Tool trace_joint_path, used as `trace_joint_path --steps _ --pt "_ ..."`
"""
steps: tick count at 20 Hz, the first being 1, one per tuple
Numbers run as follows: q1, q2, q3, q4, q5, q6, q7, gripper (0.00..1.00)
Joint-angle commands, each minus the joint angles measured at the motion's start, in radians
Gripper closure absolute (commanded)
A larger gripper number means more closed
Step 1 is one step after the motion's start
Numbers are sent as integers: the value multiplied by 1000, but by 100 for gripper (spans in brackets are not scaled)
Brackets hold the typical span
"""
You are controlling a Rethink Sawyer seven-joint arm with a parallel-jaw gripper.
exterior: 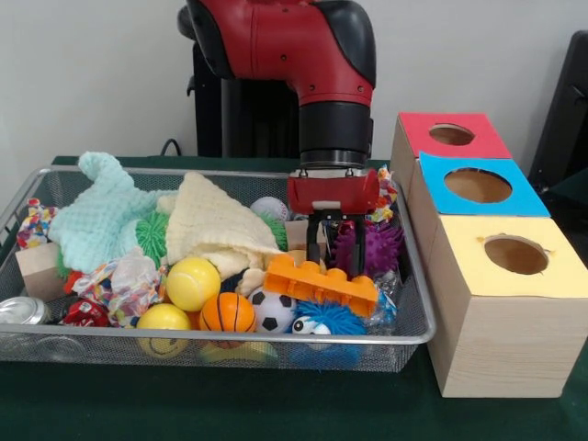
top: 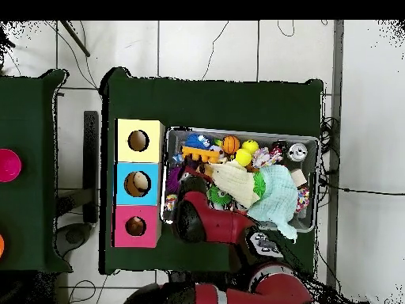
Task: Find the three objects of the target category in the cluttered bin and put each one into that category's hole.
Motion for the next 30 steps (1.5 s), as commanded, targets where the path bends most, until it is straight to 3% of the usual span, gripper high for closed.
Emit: trace_joint_path --steps 1,8,13,18,30 --pt "-47 -25 56 -40 57 125 169 0" --pt "-21 -43 23 -47 82 183 136 0" --pt "-17 -74 30 -18 135 305 148 0" --pt "-64 -114 98 49 169 431 190 0" --pt "-116 -140 195 138 253 520 244 0"
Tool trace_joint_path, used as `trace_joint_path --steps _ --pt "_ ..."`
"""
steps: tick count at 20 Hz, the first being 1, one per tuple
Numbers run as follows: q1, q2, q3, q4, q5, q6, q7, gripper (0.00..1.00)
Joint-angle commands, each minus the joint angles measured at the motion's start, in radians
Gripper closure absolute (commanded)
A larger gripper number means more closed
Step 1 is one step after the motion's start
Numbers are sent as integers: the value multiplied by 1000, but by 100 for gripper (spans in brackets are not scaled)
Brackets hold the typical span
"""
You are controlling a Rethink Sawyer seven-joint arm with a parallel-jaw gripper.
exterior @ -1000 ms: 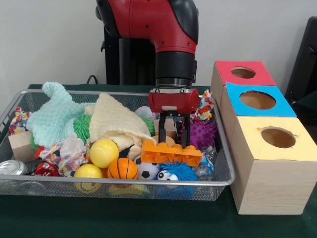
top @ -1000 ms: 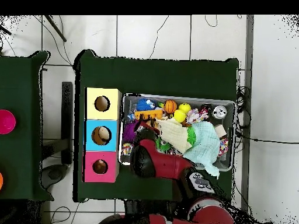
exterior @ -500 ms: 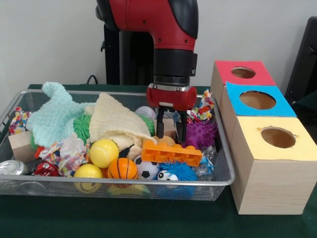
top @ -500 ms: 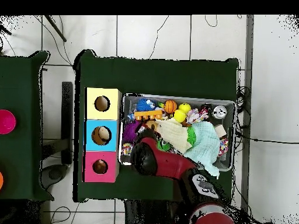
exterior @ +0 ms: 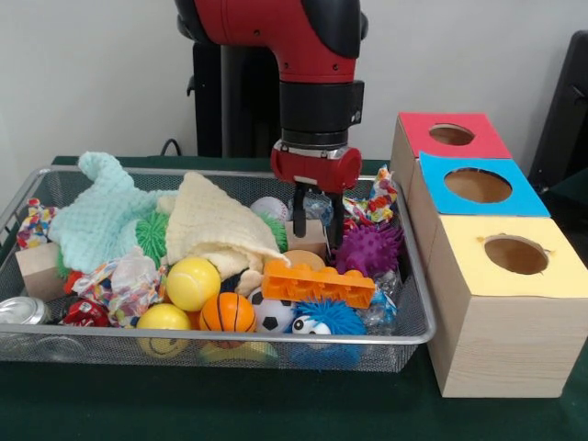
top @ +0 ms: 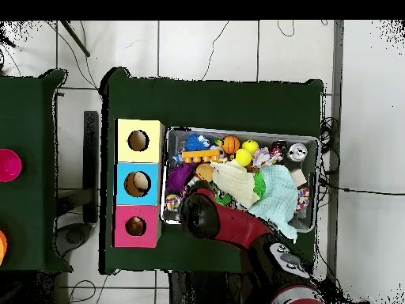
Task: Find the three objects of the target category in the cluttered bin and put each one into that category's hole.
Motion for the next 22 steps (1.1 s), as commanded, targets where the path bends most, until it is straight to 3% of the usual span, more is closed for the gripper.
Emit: trace_joint_path --steps 1,8,22 --pt "-42 -12 149 70 95 84 251 0" --pt "-99 14 253 112 128 7 295 0" --pt "-151 82 289 84 100 -15 229 0"
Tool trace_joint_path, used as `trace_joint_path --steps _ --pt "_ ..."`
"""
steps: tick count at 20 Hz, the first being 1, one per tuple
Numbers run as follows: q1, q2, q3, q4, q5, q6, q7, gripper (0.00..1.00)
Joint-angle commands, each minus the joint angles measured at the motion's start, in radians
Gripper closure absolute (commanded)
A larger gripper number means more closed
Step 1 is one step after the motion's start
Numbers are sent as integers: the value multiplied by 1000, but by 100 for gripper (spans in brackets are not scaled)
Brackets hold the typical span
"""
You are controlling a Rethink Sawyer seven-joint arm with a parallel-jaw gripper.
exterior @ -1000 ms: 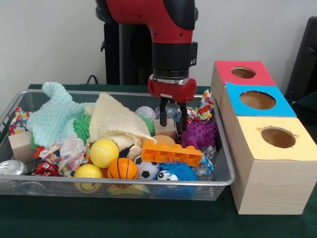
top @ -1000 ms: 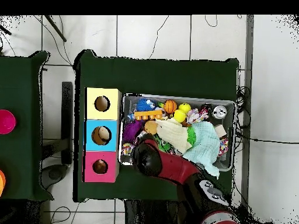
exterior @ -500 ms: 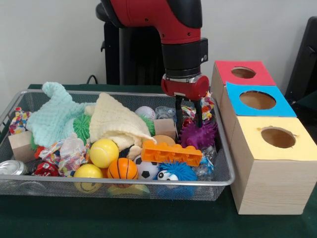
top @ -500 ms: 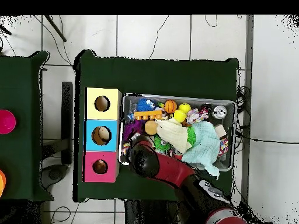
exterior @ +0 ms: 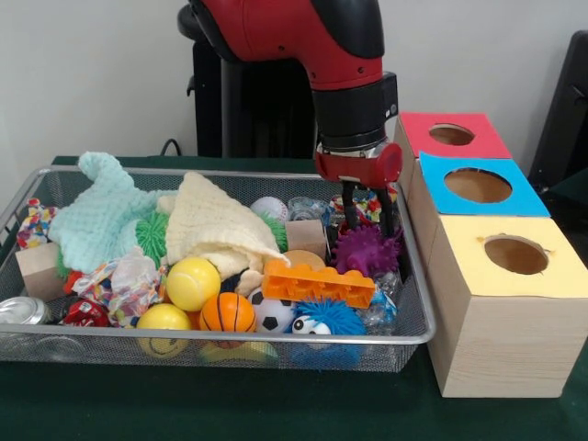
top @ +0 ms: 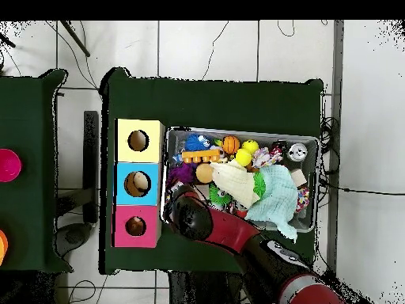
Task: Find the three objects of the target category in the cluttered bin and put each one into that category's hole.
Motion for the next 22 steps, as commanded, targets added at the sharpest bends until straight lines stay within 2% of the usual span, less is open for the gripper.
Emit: trace_joint_path --steps 1,10,16,17,20,22 --pt "-50 59 92 -23 26 -15 205 0" --pt "-71 161 57 -121 -47 -85 125 0" --pt "-76 177 55 -139 -73 -101 120 0" --pt "-64 175 40 -143 -80 -126 123 100" --pt "-47 173 23 -145 -92 -171 128 100" --pt "-75 187 56 -150 -112 -144 119 100"
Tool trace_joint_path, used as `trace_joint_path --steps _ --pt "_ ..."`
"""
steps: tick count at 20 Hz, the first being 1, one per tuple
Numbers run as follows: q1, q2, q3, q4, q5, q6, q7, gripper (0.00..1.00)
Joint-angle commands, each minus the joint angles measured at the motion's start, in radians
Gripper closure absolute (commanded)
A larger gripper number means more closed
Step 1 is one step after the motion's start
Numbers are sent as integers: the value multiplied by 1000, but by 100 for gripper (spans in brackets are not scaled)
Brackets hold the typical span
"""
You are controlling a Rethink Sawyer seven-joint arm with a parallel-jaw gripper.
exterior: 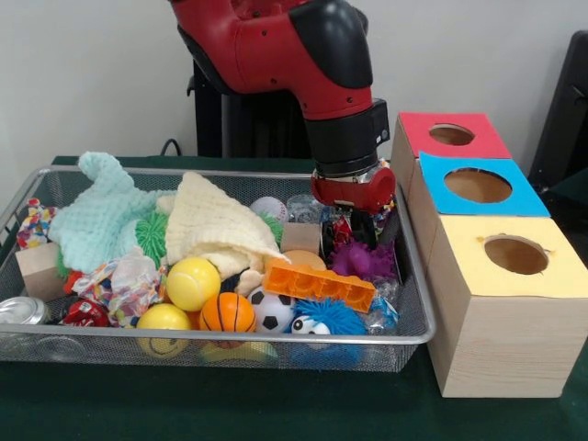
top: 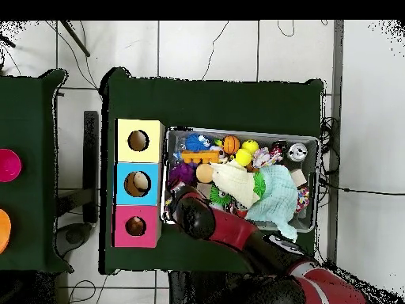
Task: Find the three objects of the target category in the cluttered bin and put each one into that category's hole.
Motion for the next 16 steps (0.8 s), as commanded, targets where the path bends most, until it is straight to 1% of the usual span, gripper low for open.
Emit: trace_joint_path --steps 1,5,8,9,12,15,16 --pt "-26 71 29 -111 -53 -95 127 100" --pt "-28 73 30 -106 -68 -114 144 100" --pt "-8 55 9 -99 -68 -135 150 100" --pt "18 37 -19 -95 -64 -163 152 100" --pt "145 -10 -152 -93 -18 -311 140 100" --pt "297 -18 -318 -102 76 -527 84 100" --pt "336 -16 -354 -100 112 -581 74 100"
